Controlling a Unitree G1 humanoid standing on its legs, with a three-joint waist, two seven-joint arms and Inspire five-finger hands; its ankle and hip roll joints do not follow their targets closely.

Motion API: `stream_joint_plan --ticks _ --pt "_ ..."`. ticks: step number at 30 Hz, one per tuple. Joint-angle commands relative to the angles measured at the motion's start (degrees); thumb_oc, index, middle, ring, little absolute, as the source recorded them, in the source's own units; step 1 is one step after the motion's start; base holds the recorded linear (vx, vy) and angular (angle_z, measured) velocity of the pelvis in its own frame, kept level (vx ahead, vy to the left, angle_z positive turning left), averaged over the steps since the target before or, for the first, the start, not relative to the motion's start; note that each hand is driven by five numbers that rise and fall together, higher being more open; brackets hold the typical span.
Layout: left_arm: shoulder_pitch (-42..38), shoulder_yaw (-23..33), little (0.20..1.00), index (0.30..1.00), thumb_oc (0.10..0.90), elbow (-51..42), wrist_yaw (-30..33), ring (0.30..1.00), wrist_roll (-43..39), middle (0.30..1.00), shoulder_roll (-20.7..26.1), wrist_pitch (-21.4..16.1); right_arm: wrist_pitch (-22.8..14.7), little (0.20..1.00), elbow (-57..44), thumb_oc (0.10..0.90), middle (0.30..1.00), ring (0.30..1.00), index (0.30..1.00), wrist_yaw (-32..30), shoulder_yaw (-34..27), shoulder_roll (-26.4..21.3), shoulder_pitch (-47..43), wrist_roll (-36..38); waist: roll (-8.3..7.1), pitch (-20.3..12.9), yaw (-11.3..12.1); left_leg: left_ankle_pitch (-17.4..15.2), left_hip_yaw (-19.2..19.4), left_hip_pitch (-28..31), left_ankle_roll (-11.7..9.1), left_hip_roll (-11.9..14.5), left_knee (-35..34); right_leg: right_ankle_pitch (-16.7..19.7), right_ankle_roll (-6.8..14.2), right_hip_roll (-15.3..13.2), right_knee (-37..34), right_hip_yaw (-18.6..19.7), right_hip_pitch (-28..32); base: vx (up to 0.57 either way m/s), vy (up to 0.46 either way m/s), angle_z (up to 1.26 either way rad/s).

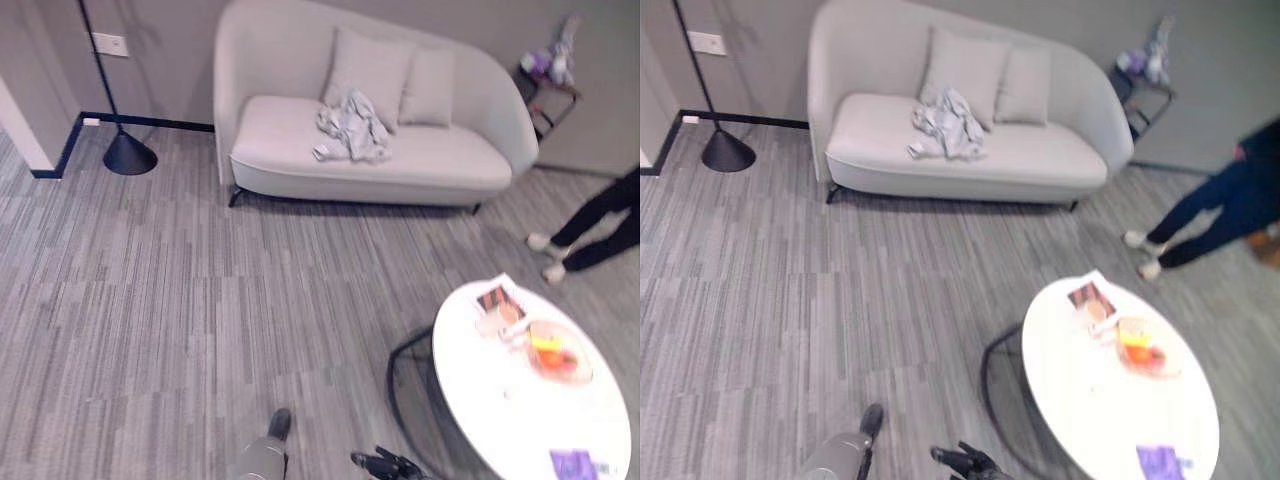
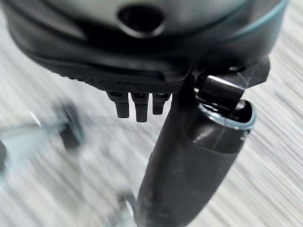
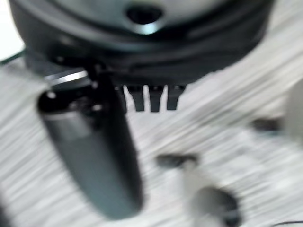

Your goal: Hang the clothes on the sofa on the clothes rack.

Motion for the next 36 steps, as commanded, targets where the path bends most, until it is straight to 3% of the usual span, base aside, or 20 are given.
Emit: stream_joint_plan --ticks 1,5,7,8,9,11,12,15,16,20,21,24,25,28,30,31,32,33,35,36 --pt "-2.9 -7.6 0.900 0.900 0.800 -0.5 1.3 0.900 9.3 0.900 -0.8 -2.7 -0.3 0.900 -0.5 0.800 0.900 0.900 0.900 -1.1 -1.5 -4.0 -0.1 -5.9 6.33 -3.2 -1.1 -1.4 -2.1 6.5 0.0 1.7 -8.0 8.9 7.4 0.8 9.7 -5.4 -13.0 0.24 0.176 0.13" --pt "-5.0 -11.4 0.900 0.900 0.800 -1.7 2.2 0.900 12.2 0.900 -0.6 -2.8 -1.1 0.900 -6.2 0.800 0.900 0.900 0.900 -2.6 -0.4 -4.6 -1.1 -8.7 9.52 -2.8 -3.5 -3.8 -5.0 11.5 1.4 2.4 -8.9 12.5 7.8 -6.0 21.3 -10.8 -18.0 0.32 0.171 0.26" --pt "-5.8 -12.9 0.900 0.900 0.800 -2.8 2.3 0.900 13.0 0.900 -0.8 -3.4 -2.1 0.900 -8.9 0.800 0.900 0.900 0.900 -4.0 -0.6 -4.9 -1.7 -8.3 10.75 -1.9 -4.8 -5.2 -6.0 13.5 0.8 2.6 -9.2 8.0 5.3 -8.6 17.9 -13.1 -19.5 0.24 0.066 0.97" --pt "-5.9 -13.0 0.900 0.900 0.800 -2.2 2.3 0.900 13.5 0.900 -1.2 -3.4 -3.0 0.900 -11.7 0.800 0.900 0.900 0.900 -5.6 -1.0 -5.9 -2.6 -8.4 12.01 -2.0 -5.7 -6.3 -6.3 14.0 0.0 3.5 -8.7 4.0 1.8 -10.2 11.4 -15.1 -19.7 0.41 -0.019 0.73" --pt "-5.3 -12.3 0.900 0.900 0.800 -0.2 2.5 0.900 13.7 0.900 -1.7 -3.0 -3.6 0.900 -15.2 0.800 0.900 0.900 0.900 -7.4 -1.6 -6.8 -3.8 -9.6 12.51 -1.7 -6.8 -8.2 -6.9 15.7 -0.5 3.7 -8.1 6.5 0.6 -12.0 4.2 -13.6 -22.3 0.61 -0.146 0.35" --pt "-4.2 -10.5 0.900 0.900 0.800 -1.1 4.8 0.900 14.4 0.900 -2.5 -3.6 -3.0 0.900 -35.2 0.800 0.900 0.900 0.900 -14.3 -1.0 -10.9 -3.5 -21.5 13.73 0.6 -10.7 -14.0 -11.3 21.0 -3.0 5.5 -6.5 20.6 4.8 -21.3 -11.3 -3.8 -27.0 0.99 -0.382 1.22" --pt "-3.4 -10.4 0.900 0.900 0.800 -1.8 5.1 0.900 14.4 0.900 -2.7 -3.6 -2.1 0.900 -41.3 0.800 0.900 0.900 0.900 -15.8 -0.5 -12.4 -3.0 -26.1 13.38 0.9 -11.4 -15.7 -12.5 22.8 -3.8 6.3 -6.1 23.6 5.9 -22.6 -11.5 -3.1 -26.8 0.91 -0.396 1.68" --pt "-2.8 -10.0 0.900 0.900 0.800 -1.8 5.1 0.900 15.6 0.900 -2.8 -3.2 -0.7 0.900 -45.7 0.800 0.900 0.900 0.900 -16.7 0.2 -13.6 -2.6 -32.2 12.68 0.7 -12.2 -16.9 -13.8 25.0 -4.7 7.3 -6.7 24.0 6.6 -21.9 -11.3 -3.1 -25.5 0.42 -0.222 0.42" --pt "-2.5 -10.0 0.900 0.900 0.800 -2.4 5.8 0.900 16.3 0.900 -3.1 -3.1 0.7 0.900 -50.1 0.800 0.900 0.900 0.900 -18.0 0.9 -15.6 -3.6 -38.9 12.70 0.2 -12.3 -17.5 -14.6 25.7 -6.0 10.0 -6.8 22.5 6.8 -20.6 -10.3 -4.0 -25.7 0.26 -0.191 0.28" --pt "-2.0 -10.6 0.900 0.900 0.800 -3.1 6.9 0.900 16.5 0.900 -3.6 -3.3 1.2 0.900 -51.4 0.800 0.900 0.900 0.900 -20.2 1.2 -16.3 -5.2 -42.2 13.68 -0.5 -12.5 -16.7 -14.9 25.6 -7.5 14.3 -7.2 19.0 5.4 -17.2 -8.6 -5.5 -26.5 0.27 -0.275 0.10" --pt "-2.2 -12.1 0.900 0.900 0.800 -5.2 7.5 0.900 15.9 0.900 -4.1 -3.5 1.6 0.900 -53.3 0.800 0.900 0.900 0.900 -21.9 1.7 -17.1 -7.0 -44.7 15.24 -0.5 -12.5 -13.9 -15.6 25.0 -8.7 18.5 -6.1 14.6 3.4 -13.1 -5.2 -6.9 -28.0 0.28 -0.323 0.40" --pt "-2.6 -14.2 0.900 0.900 0.800 -5.7 8.8 0.900 15.6 0.900 -5.3 -4.2 1.3 0.900 -50.8 0.800 0.900 0.900 0.900 -26.1 2.4 -17.2 -10.9 -46.2 16.22 -0.2 -11.3 -7.4 -17.4 22.9 -9.3 21.2 -2.1 12.5 1.0 -8.8 -6.1 -8.6 -27.1 0.35 -0.403 -0.14" --pt "-2.7 -14.7 0.900 0.900 0.800 -6.2 9.4 0.900 14.2 0.900 -6.1 -4.2 1.4 0.900 -48.8 0.800 0.900 0.900 0.900 -28.2 2.9 -16.8 -13.9 -45.9 16.54 -0.4 -10.0 -1.9 -17.0 21.0 -9.2 22.6 3.0 11.2 -0.9 -6.1 -8.6 -9.2 -24.6 0.42 -0.385 -0.18" --pt "-3.0 -14.8 0.900 0.900 0.800 -6.1 9.3 0.900 13.9 0.900 -6.3 -3.9 1.3 0.900 -47.9 0.800 0.900 0.900 0.900 -29.3 3.1 -16.7 -14.7 -45.6 16.24 -0.2 -9.7 0.3 -16.2 19.3 -9.0 22.7 6.4 10.8 -1.6 -5.4 -10.3 -9.5 -23.1 0.19 -0.190 -0.26" --pt "-3.1 -15.8 0.900 0.900 0.800 -7.9 9.9 0.900 13.3 0.900 -6.8 -3.8 1.9 0.900 -46.9 0.800 0.900 0.900 0.900 -33.7 2.8 -17.0 -16.8 -46.8 13.90 1.4 -8.7 3.0 -10.9 14.8 -6.9 23.8 16.9 10.2 -3.7 -4.0 -13.8 -9.2 -18.5 0.36 -0.366 -0.07" --pt "-3.5 -16.7 0.900 0.900 0.800 -9.4 10.3 0.900 13.9 0.900 -6.9 -4.3 2.4 0.900 -47.4 0.800 0.900 0.900 0.900 -36.0 2.7 -17.5 -17.5 -49.1 13.03 3.3 -7.5 -3.9 -8.1 10.5 -5.7 19.9 19.8 9.4 -3.7 -4.2 -15.1 -8.3 -16.2 0.25 -0.200 -0.10" --pt "-3.6 -16.7 0.900 0.900 0.800 -9.4 10.3 0.900 13.9 0.900 -6.9 -4.3 2.4 0.900 -47.4 0.800 0.900 0.900 0.900 -36.0 2.6 -17.5 -17.5 -49.1 12.88 3.3 -7.5 -3.8 -8.1 10.2 -5.5 19.7 19.9 9.5 -3.7 -4.4 -15.1 -8.3 -16.4 0.21 -0.141 -0.48" --pt "-3.6 -17.0 0.900 0.900 0.800 -10.0 10.6 0.900 14.0 0.900 -6.9 -4.7 2.2 0.900 -48.4 0.800 0.900 0.900 0.900 -36.7 2.7 -17.9 -17.3 -50.0 12.64 4.1 -6.9 -8.2 -7.6 6.5 -4.9 15.2 20.4 9.3 -3.6 -4.6 -15.5 -7.9 -15.5 0.08 -0.010 -0.80" --pt "-3.5 -16.7 0.900 0.900 0.800 -9.9 10.8 0.900 13.9 0.900 -7.0 -5.3 1.3 0.900 -49.9 0.800 0.900 0.900 0.900 -36.5 2.1 -18.1 -16.2 -50.5 13.06 3.8 -6.7 -11.0 -5.7 3.6 -4.1 10.9 15.5 8.4 -3.3 -4.1 -15.8 -8.2 -15.4 0.12 0.007 -0.20" --pt "-3.2 -16.6 0.900 0.900 0.800 -9.9 10.7 0.900 13.2 0.900 -7.3 -5.6 1.5 0.900 -50.5 0.800 0.900 0.900 0.900 -35.9 2.1 -18.3 -15.5 -51.0 13.08 3.4 -6.7 -9.1 -4.5 1.7 -3.8 8.5 11.6 8.1 -3.2 -3.7 -16.1 -8.6 -15.4 0.12 0.028 0.21"
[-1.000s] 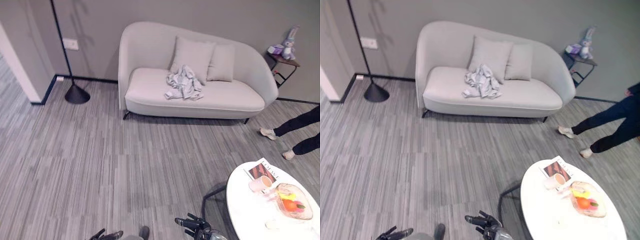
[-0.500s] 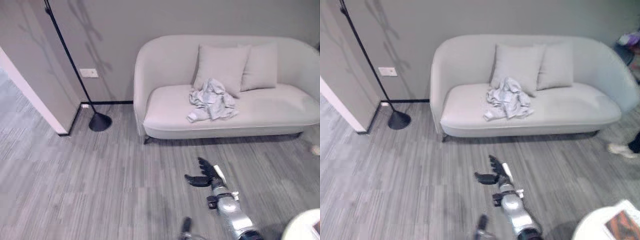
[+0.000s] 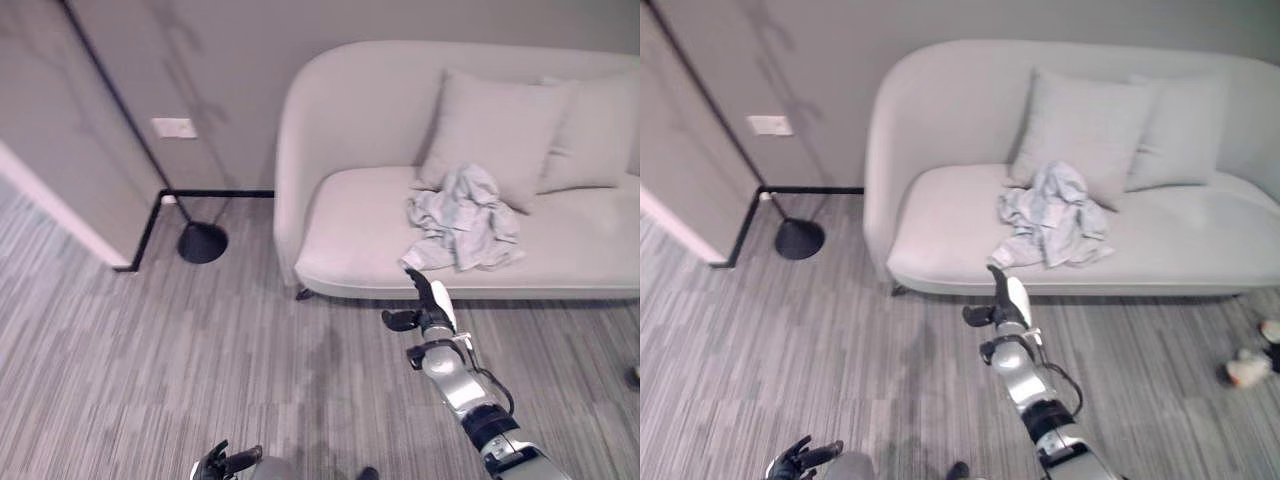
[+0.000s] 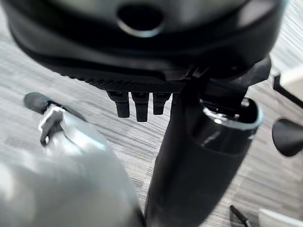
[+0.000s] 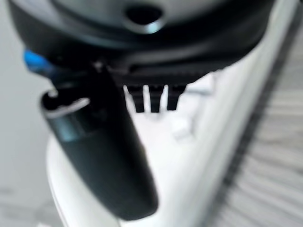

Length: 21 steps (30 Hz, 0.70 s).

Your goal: Hang the clothes on the sofa on the clothes rack.

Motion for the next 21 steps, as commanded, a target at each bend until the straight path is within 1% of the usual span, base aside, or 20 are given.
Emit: stream_joint_plan --ticks 1,2,3,5,6,7,8,9,10,11,12,13,14,15,16,17,18,19,20,21 --pt "0.2 -3.2 0.900 0.900 0.800 2.8 0.7 0.900 0.0 0.900 -2.8 -1.4 -3.3 0.900 -4.8 0.800 0.900 0.900 0.900 -3.0 -3.1 -3.6 -2.3 -4.1 2.89 -1.3 0.7 6.5 3.1 -2.1 2.8 -3.6 -27.0 -3.3 7.9 0.9 -2.0 0.9 0.7 0.17 0.086 0.17" --pt "0.8 -2.3 0.900 0.900 0.800 4.1 0.6 0.900 0.0 0.900 -3.3 -1.3 -2.8 0.900 -4.9 0.800 0.900 0.900 0.900 -2.8 -2.6 -3.7 -2.3 -6.2 3.92 -2.2 1.3 8.7 3.7 -1.3 2.7 -5.0 -33.2 -4.4 7.8 3.0 -2.0 1.8 1.3 0.18 0.116 0.37" --pt "1.2 -2.2 0.900 0.900 0.800 5.0 0.5 0.900 0.0 0.900 -3.8 -1.0 -3.1 0.900 -4.6 0.800 0.900 0.900 0.900 -2.9 -2.5 -3.3 -2.1 -6.4 4.18 -2.8 1.1 9.3 3.5 -0.1 3.5 -5.0 -35.4 -4.8 7.7 3.9 -2.0 1.6 1.6 0.19 0.114 0.16" --pt "1.4 -2.2 0.900 0.900 0.800 5.4 0.4 0.900 0.1 0.900 -3.9 -1.1 -3.3 0.900 -4.4 0.800 0.900 0.900 0.900 -3.2 -2.4 -2.9 -1.6 -6.6 4.05 -2.9 1.0 9.8 2.7 1.0 3.7 -5.6 -36.2 -5.2 7.5 4.1 -2.0 1.6 2.4 0.14 0.044 -0.33" --pt "1.5 -1.6 0.900 0.900 0.800 6.4 0.1 0.900 0.2 0.900 -3.1 -0.6 -3.4 0.900 -4.3 0.800 0.900 0.900 0.900 -2.8 -2.8 -2.4 -0.8 -6.3 2.79 -3.3 0.7 9.5 2.6 2.6 4.0 -6.0 -36.3 -5.9 7.2 4.0 1.9 1.1 2.5 0.18 0.027 -0.42" --pt "1.7 -1.0 0.900 0.900 0.800 6.6 0.0 0.900 0.2 0.900 -2.8 -0.5 -3.6 0.900 -4.5 0.800 0.900 0.900 0.900 -2.7 -2.9 -2.2 -0.5 -6.4 2.33 -3.6 0.8 9.0 3.3 3.7 4.1 -5.8 -36.9 -6.0 7.9 3.7 4.8 0.1 2.1 0.18 0.032 0.01" --pt "1.7 -1.0 0.900 0.900 0.800 6.6 0.0 0.900 0.2 0.900 -2.7 -0.5 -3.6 0.900 -4.5 0.800 0.900 0.900 0.900 -2.7 -2.9 -2.2 -0.4 -6.4 2.29 -3.6 0.8 9.0 3.3 3.8 4.2 -5.8 -37.1 -6.2 8.0 3.6 5.1 0.1 2.0 0.09 0.041 0.47" --pt "1.6 -0.5 0.900 0.900 0.800 6.8 0.2 0.900 0.3 0.900 -2.2 -0.5 -3.4 0.900 -4.1 0.800 0.900 0.900 0.900 -2.6 -2.9 -2.2 -0.6 -7.2 2.11 -3.7 1.0 8.6 3.7 4.7 4.2 -5.7 -37.6 -6.1 9.3 3.2 8.3 -0.6 1.1 0.09 0.097 0.59" --pt "0.7 0.1 0.900 0.900 0.800 5.4 0.6 0.900 0.4 0.900 -0.7 -0.9 -0.8 0.900 -1.9 0.800 0.900 0.900 0.900 -1.5 -3.3 -4.2 -2.0 -10.5 3.06 -2.6 1.0 7.6 3.3 7.4 4.9 -4.5 -39.0 -3.1 14.9 -1.2 21.6 -4.0 -5.8 0.09 0.093 0.23" --pt "0.7 0.1 0.900 0.900 0.800 5.4 0.6 0.900 0.4 0.900 -0.7 -0.9 -0.8 0.900 -1.9 0.800 0.900 0.900 0.900 -1.5 -3.3 -4.2 -2.0 -10.5 3.06 -2.6 1.0 7.6 3.3 7.4 4.9 -4.5 -39.0 -3.1 14.9 -1.2 21.6 -4.0 -5.8 0.06 0.082 -0.10" --pt "0.6 -0.3 0.900 0.900 0.800 4.3 0.9 0.900 1.0 0.900 -0.6 -1.0 0.4 0.900 -0.6 0.800 0.900 0.900 0.900 -1.5 -3.9 -4.9 -2.4 -11.1 3.33 -2.3 1.1 7.6 3.0 7.8 5.4 -4.6 -39.5 -2.9 15.6 -3.6 23.4 -6.0 -6.6 0.03 0.008 -0.07" --pt "0.7 -0.7 0.900 0.900 0.800 3.5 0.9 0.900 1.6 0.900 -0.1 -1.2 1.5 0.900 1.2 0.800 0.900 0.900 0.900 -2.0 -4.8 -5.9 -3.1 -11.1 3.58 -2.3 1.5 7.5 2.7 8.3 5.6 -4.4 -40.3 -3.3 14.7 -5.8 22.6 -8.2 -6.0 0.05 -0.016 0.27" --pt "0.8 -0.7 0.900 0.900 0.800 3.3 0.6 0.900 1.9 0.900 0.2 -1.2 2.6 0.900 2.7 0.800 0.900 0.900 0.900 -1.8 -5.1 -7.2 -3.9 -12.0 3.69 -2.2 1.8 7.2 2.4 9.0 5.6 -4.3 -41.0 -3.8 13.6 -7.3 21.0 -9.4 -5.0 0.05 -0.060 0.60" --pt "0.8 -0.5 0.900 0.900 0.800 3.6 0.4 0.900 2.1 0.900 0.6 -1.1 3.5 0.900 3.8 0.800 0.900 0.900 0.900 -1.4 -5.1 -8.5 -4.5 -13.0 3.69 -2.2 2.0 7.2 2.2 9.3 5.5 -4.1 -41.7 -3.6 13.0 -8.3 18.9 -9.7 -4.4 0.04 -0.087 0.61" --pt "0.6 0.1 0.900 0.900 0.800 4.6 0.1 0.900 2.1 0.900 0.9 -0.9 4.6 0.900 5.3 0.800 0.900 0.900 0.900 -1.1 -5.4 -10.0 -5.0 -14.0 3.46 -2.6 2.2 7.1 2.3 9.4 5.3 -4.0 -42.1 -3.0 12.9 -9.2 16.4 -9.0 -3.8 0.08 -0.122 0.66" --pt "0.8 1.1 0.900 0.900 0.800 6.2 -0.2 0.900 2.0 0.900 1.4 -0.6 6.2 0.900 6.5 0.800 0.900 0.900 0.900 -0.2 -5.6 -11.5 -5.7 -15.2 3.07 -3.3 2.5 6.6 2.4 9.4 5.0 -4.1 -42.2 -0.7 13.8 -11.3 12.7 -6.8 -3.0 0.06 -0.087 0.64" --pt "0.7 1.1 0.900 0.900 0.800 6.2 -0.2 0.900 2.0 0.900 1.4 -0.6 6.3 0.900 6.5 0.800 0.900 0.900 0.900 -0.2 -5.7 -11.5 -5.8 -15.2 3.05 -3.4 2.4 6.8 2.4 9.1 5.0 -4.1 -42.2 -0.3 13.7 -11.3 12.3 -6.8 -3.1 0.08 -0.111 0.61" --pt "0.9 2.0 0.900 0.900 0.800 7.2 -0.6 0.900 2.1 0.900 1.8 -0.3 7.0 0.900 7.4 0.800 0.900 0.900 0.900 0.3 -5.6 -12.6 -6.0 -16.3 2.82 -4.0 2.7 6.4 2.5 9.1 4.9 -4.0 -42.1 1.3 14.4 -12.7 10.3 -5.3 -2.3 0.10 -0.159 0.38" --pt "1.1 2.8 0.900 0.900 0.800 7.5 -0.7 0.900 1.7 0.900 2.3 -0.2 8.2 0.900 7.7 0.800 0.900 0.900 0.900 1.3 -5.7 -13.8 -6.4 -17.0 2.37 -4.1 2.6 5.6 2.1 9.1 4.6 -3.6 -41.5 3.2 14.9 -14.1 8.9 -1.6 -1.6 0.10 -0.159 0.19" --pt "1.1 2.8 0.900 0.900 0.800 7.5 -0.8 0.900 1.7 0.900 2.3 -0.2 8.2 0.900 7.7 0.800 0.900 0.900 0.900 1.4 -5.7 -13.9 -6.4 -17.0 2.29 -4.2 2.6 5.8 2.1 8.8 4.6 -3.7 -41.4 3.5 14.9 -14.2 8.7 -1.5 -1.8 0.11 -0.234 0.08"
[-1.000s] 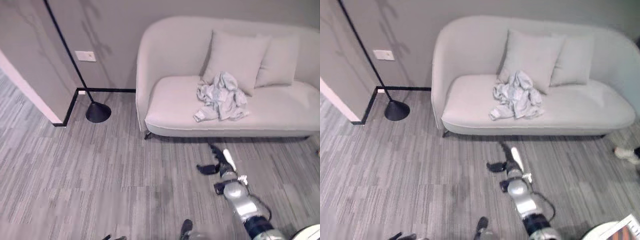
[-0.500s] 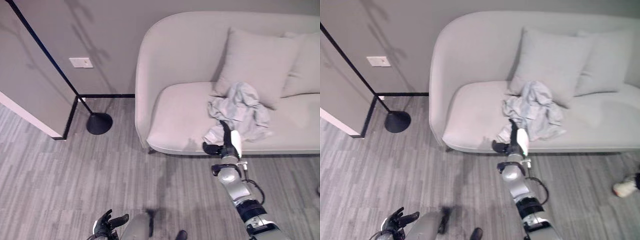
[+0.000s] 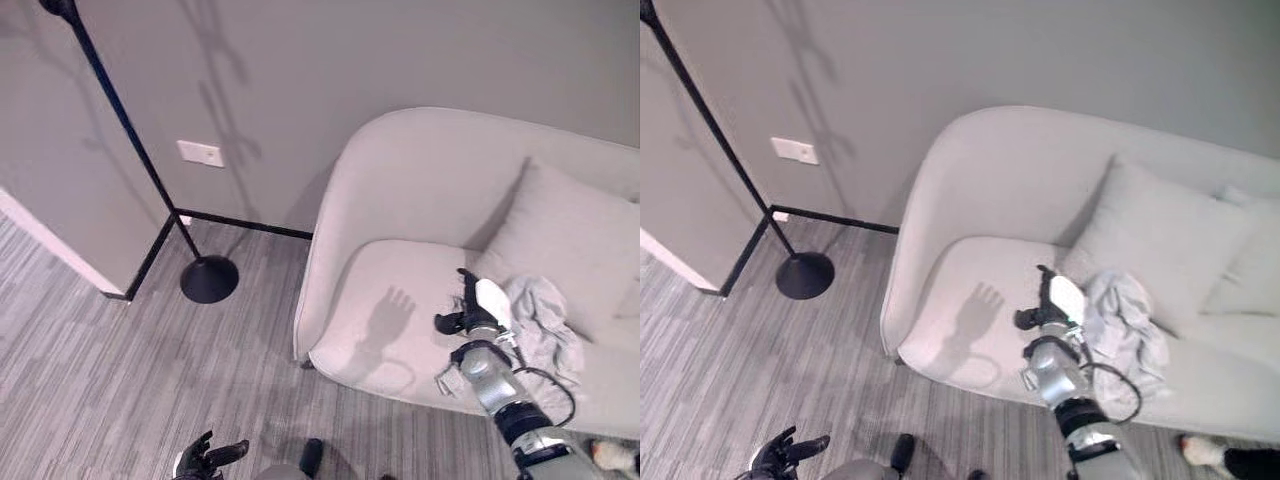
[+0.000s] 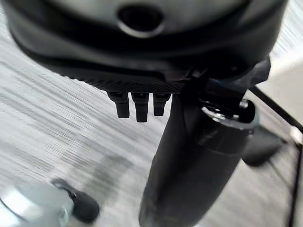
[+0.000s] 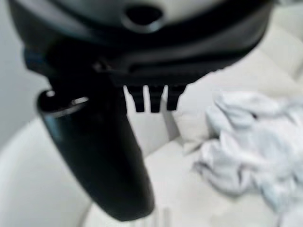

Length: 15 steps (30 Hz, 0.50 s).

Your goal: Hang the clothes on the sofa on the clothes rack.

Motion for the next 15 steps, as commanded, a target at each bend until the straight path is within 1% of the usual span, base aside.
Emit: stream_joint_plan --ticks 1,2,3,4,6,7,8,9,10,12,14,15 --pt "2.1 0.6 0.900 0.900 0.800 1.2 -0.5 0.900 0.4 0.900 0.7 0.1 1.5 0.900 -2.3 0.800 0.900 0.900 0.900 0.6 -0.7 -5.6 -3.5 -4.3 -1.51 -2.9 1.0 -8.7 6.0 -0.5 -4.6 6.3 2.6 5.0 0.9 1.0 -1.1 7.2 4.2 0.10 -0.247 0.15" --pt "2.1 1.2 0.900 0.900 0.800 1.9 -0.7 0.900 0.3 0.900 1.1 0.3 0.9 0.900 -2.0 0.800 0.900 0.900 0.900 1.7 -0.7 -5.7 -3.2 -2.8 -2.50 -3.0 1.1 -8.8 5.9 -0.8 -5.2 6.9 3.1 5.7 1.4 1.4 -1.6 8.8 4.3 0.11 -0.253 0.18" --pt "2.1 1.2 0.900 0.900 0.800 1.9 -0.7 0.900 0.3 0.900 1.2 0.3 0.8 0.900 -2.0 0.800 0.900 0.900 0.900 1.6 -0.7 -5.7 -3.3 -2.8 -2.53 -3.0 1.1 -8.8 5.9 -0.9 -5.3 6.9 3.1 5.7 1.4 1.4 -1.6 8.8 4.3 0.11 -0.203 0.17" --pt "2.3 1.5 0.900 0.900 0.800 2.5 -0.9 0.900 0.2 0.900 1.3 0.7 0.6 0.900 -1.4 0.800 0.900 0.900 0.900 2.5 -0.5 -5.4 -3.3 -1.5 -3.11 -3.3 1.1 -8.9 5.8 -0.7 -5.7 7.4 3.0 5.4 1.4 1.8 -2.4 8.6 4.6 0.11 -0.179 0.03" --pt "2.4 2.0 0.900 0.900 0.800 2.9 -1.1 0.900 0.1 0.900 1.7 0.8 -0.4 0.900 0.6 0.800 0.900 0.900 0.900 2.9 0.6 -4.7 -3.8 0.6 -3.94 -3.5 1.6 -9.0 5.7 -0.2 -6.6 8.6 3.1 4.2 1.3 2.6 -4.2 5.9 5.2 0.20 -0.341 -0.22" --pt "2.0 0.9 0.900 0.900 0.800 3.2 -1.0 0.900 0.6 0.900 1.5 0.6 -2.5 0.900 6.9 0.800 0.900 0.900 0.900 4.8 3.2 -2.6 -5.0 6.4 -4.63 -3.9 1.8 -7.9 4.8 0.5 -8.1 10.7 1.7 3.2 0.6 4.9 -7.6 4.8 6.1 0.19 -0.335 -0.38" --pt "2.0 0.9 0.900 0.900 0.800 3.2 -1.0 0.900 0.6 0.900 1.5 0.6 -2.6 0.900 7.2 0.800 0.900 0.900 0.900 4.7 3.4 -2.6 -5.2 6.5 -4.57 -3.9 1.7 -7.8 4.8 0.5 -8.2 10.8 1.5 3.2 0.6 5.0 -7.7 4.7 6.2 0.20 -0.366 -0.29" --pt "1.8 -0.8 0.900 0.900 0.800 2.9 -1.1 0.900 1.6 0.900 1.2 0.4 -4.4 0.900 11.2 0.800 0.900 0.900 0.900 5.1 4.4 -1.7 -6.4 11.5 -4.39 -4.0 1.7 -6.6 4.2 0.4 -9.1 12.0 0.3 3.4 0.4 5.9 -9.5 4.3 6.3 0.06 -0.117 0.03" --pt "1.8 -0.8 0.900 0.900 0.800 2.9 -1.1 0.900 1.6 0.900 1.2 0.4 -4.6 0.900 11.5 0.800 0.900 0.900 0.900 5.0 4.6 -1.7 -6.6 11.6 -4.31 -4.0 1.6 -6.5 4.2 0.4 -9.1 12.1 0.1 3.4 0.3 6.0 -9.6 4.2 6.4 0.08 -0.178 0.08" --pt "1.4 -4.1 0.900 0.900 0.800 2.3 -1.1 0.900 3.3 0.900 0.7 0.0 -6.8 0.900 17.1 0.800 0.900 0.900 0.900 5.9 5.2 -0.5 -8.6 17.8 -3.67 -3.8 1.6 -5.2 3.2 0.3 -10.2 13.6 -1.4 3.1 -0.2 7.3 -11.0 3.8 6.5 0.08 -0.144 0.02" --pt "1.4 -5.4 0.900 0.900 0.800 2.4 -1.5 0.900 3.3 0.900 0.6 0.0 -7.7 0.900 23.6 0.800 0.900 0.900 0.900 6.6 6.2 -0.5 -10.8 20.9 -2.85 -3.6 1.7 -4.2 2.4 -0.3 -10.8 14.5 -2.0 2.5 -0.5 8.0 -11.2 3.0 6.2 0.09 -0.116 -0.05" --pt "1.5 -5.8 0.900 0.900 0.800 2.8 -1.5 0.900 3.3 0.900 0.5 0.0 -8.4 0.900 26.6 0.800 0.900 0.900 0.900 7.0 5.6 -0.4 -11.4 23.5 -2.33 -3.4 1.8 -3.7 2.0 -0.8 -11.2 15.0 -2.1 2.1 -0.7 8.3 -11.2 2.6 5.9 0.08 -0.090 0.05"
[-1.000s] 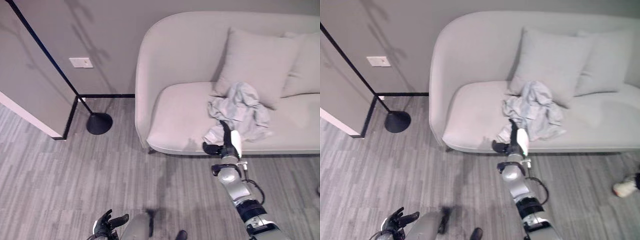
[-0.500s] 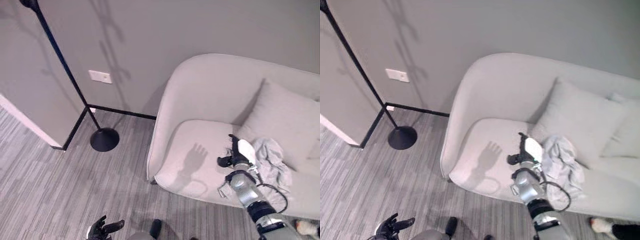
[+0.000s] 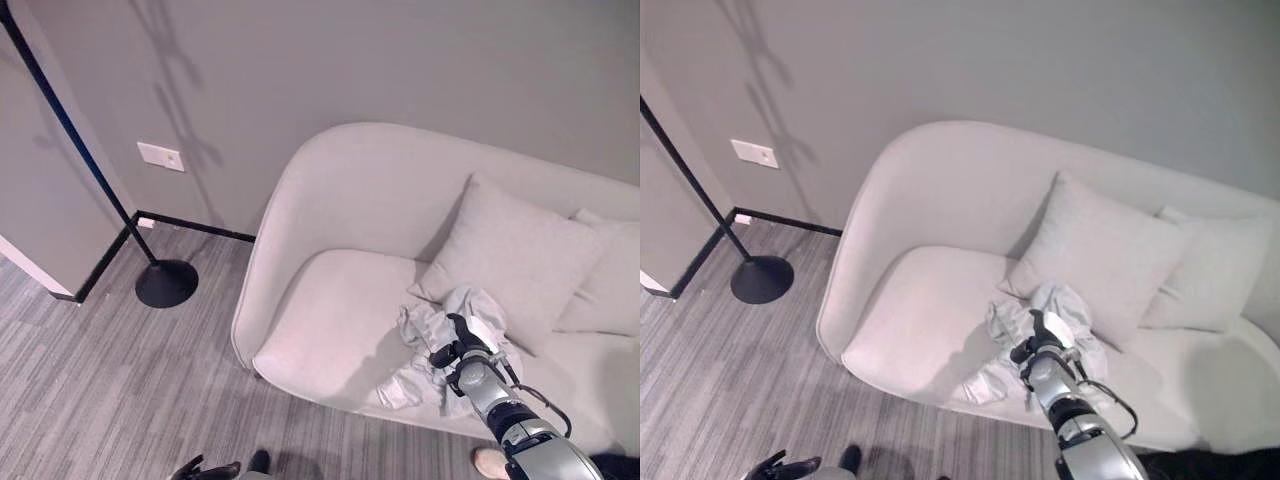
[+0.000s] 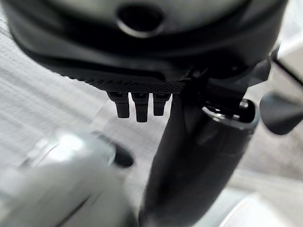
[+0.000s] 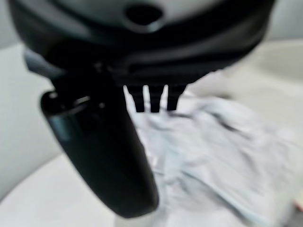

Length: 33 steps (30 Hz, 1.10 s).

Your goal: Hang the clothes on the sofa on the clothes rack.

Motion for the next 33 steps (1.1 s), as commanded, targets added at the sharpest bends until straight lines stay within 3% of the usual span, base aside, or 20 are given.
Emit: stream_joint_plan --ticks 1,4,5,6,10,18,23,27,30,31,33 --pt "-0.5 -2.7 0.900 0.900 0.800 3.6 0.1 0.900 1.9 0.900 1.3 -0.5 -5.5 0.900 4.0 0.800 0.900 0.900 0.900 -0.2 -1.4 -4.5 -8.5 9.2 3.42 -0.3 1.5 -0.1 0.3 -1.1 -1.2 4.1 -2.4 -2.6 3.6 -4.4 0.4 -1.8 0.5 0.07 -0.080 0.14" --pt "-0.7 -3.1 0.900 0.900 0.800 4.0 -0.2 0.900 1.5 0.900 1.0 -0.7 -6.9 0.900 7.1 0.800 0.900 0.900 0.900 0.2 -3.2 -5.8 -9.8 14.0 4.73 0.3 1.5 0.8 -0.5 -2.5 -1.8 4.7 -2.6 -3.1 3.3 -3.9 0.4 -2.3 -0.4 0.02 -0.051 0.20" --pt "-1.2 -4.2 0.900 0.900 0.800 3.8 -0.2 0.900 1.1 0.900 0.7 -0.9 -7.4 0.900 11.1 0.800 0.900 0.900 0.900 0.3 -5.3 -8.8 -11.9 18.8 6.64 1.7 1.7 2.1 -2.1 -5.6 -2.3 4.9 -2.6 -3.6 3.1 -3.7 0.4 -3.1 -2.3 -0.02 -0.027 0.18" --pt "-1.2 -4.2 0.900 0.900 0.800 3.8 -0.2 0.900 1.1 0.900 0.6 -0.9 -7.4 0.900 11.2 0.800 0.900 0.900 0.900 0.3 -5.3 -8.9 -12.0 18.8 6.68 1.7 1.6 2.2 -2.2 -5.7 -2.3 4.9 -2.6 -3.6 3.1 -3.7 0.4 -3.1 -2.4 -0.05 -0.017 0.20" --pt "-2.5 -8.8 0.900 0.900 0.800 1.5 0.2 0.900 0.9 0.900 -0.3 -2.5 -8.7 0.900 14.1 0.800 0.900 0.900 0.900 0.3 -8.0 -14.8 -17.7 27.8 10.73 5.2 1.3 3.2 -3.2 -11.3 -2.6 3.8 -2.6 -3.0 3.3 -4.3 0.4 -2.5 -7.6 -0.06 0.036 0.24" --pt "-5.3 -13.4 0.900 0.900 0.800 -4.8 2.0 0.900 0.0 0.900 0.5 -4.9 -9.5 0.900 11.0 0.800 0.900 0.900 0.900 -1.0 -6.5 -19.1 -27.7 33.6 12.79 9.7 0.0 4.0 -1.8 -18.2 -2.3 1.9 -2.6 0.0 4.6 -6.5 0.4 0.5 -15.6 -0.06 0.076 -0.11" --pt "-7.6 -14.8 0.900 0.900 0.800 -8.6 2.9 0.900 -0.9 0.900 1.4 -5.8 -9.7 0.900 10.3 0.800 0.900 0.900 0.900 -1.9 -3.7 -19.0 -31.3 33.3 12.25 10.7 -0.7 4.3 -1.4 -20.2 -1.9 1.2 -2.6 1.0 4.7 -6.8 0.4 1.6 -17.9 -0.04 0.038 -0.05" --pt "-7.3 -13.2 0.900 0.900 0.800 -8.7 3.7 0.900 -0.3 0.900 1.9 -5.6 -11.3 0.900 -0.7 0.800 0.900 0.900 0.900 -3.6 -3.1 -14.9 -28.9 31.5 11.11 10.3 -2.0 4.4 -1.1 -19.8 -1.7 1.2 -2.6 1.1 4.5 -6.6 0.4 2.2 -17.7 0.00 0.023 -0.06" --pt "-5.8 -10.7 0.900 0.900 0.800 -7.6 4.2 0.900 0.6 0.900 1.4 -5.0 -12.5 0.900 -22.3 0.800 0.900 0.900 0.900 -5.4 -4.7 -10.7 -19.5 25.5 10.06 9.7 -3.5 3.8 -0.7 -18.2 -1.6 1.8 -2.6 0.6 4.3 -6.3 0.4 2.7 -16.7 0.02 0.003 -0.11" --pt "-4.8 -8.7 0.900 0.900 0.800 -5.7 4.5 0.900 2.2 0.900 0.3 -4.4 -13.2 0.900 -35.5 0.800 0.900 0.900 0.900 -5.5 -6.7 -7.8 -11.2 20.6 9.48 9.3 -4.3 3.0 -0.4 -16.3 -1.7 2.4 -2.6 -0.1 4.0 -5.9 0.4 2.8 -15.0 0.06 -0.018 -0.06" --pt "-3.4 -6.9 0.900 0.900 0.800 -3.2 4.9 0.900 6.1 0.900 -0.6 -3.9 -14.2 0.900 -47.0 0.800 0.900 0.900 0.900 -3.8 -9.5 -6.9 -0.7 13.7 8.42 7.5 -4.7 2.5 -0.3 -13.7 -1.7 3.3 -2.6 -1.2 3.9 -5.8 0.4 2.3 -12.4 0.10 -0.056 0.08"
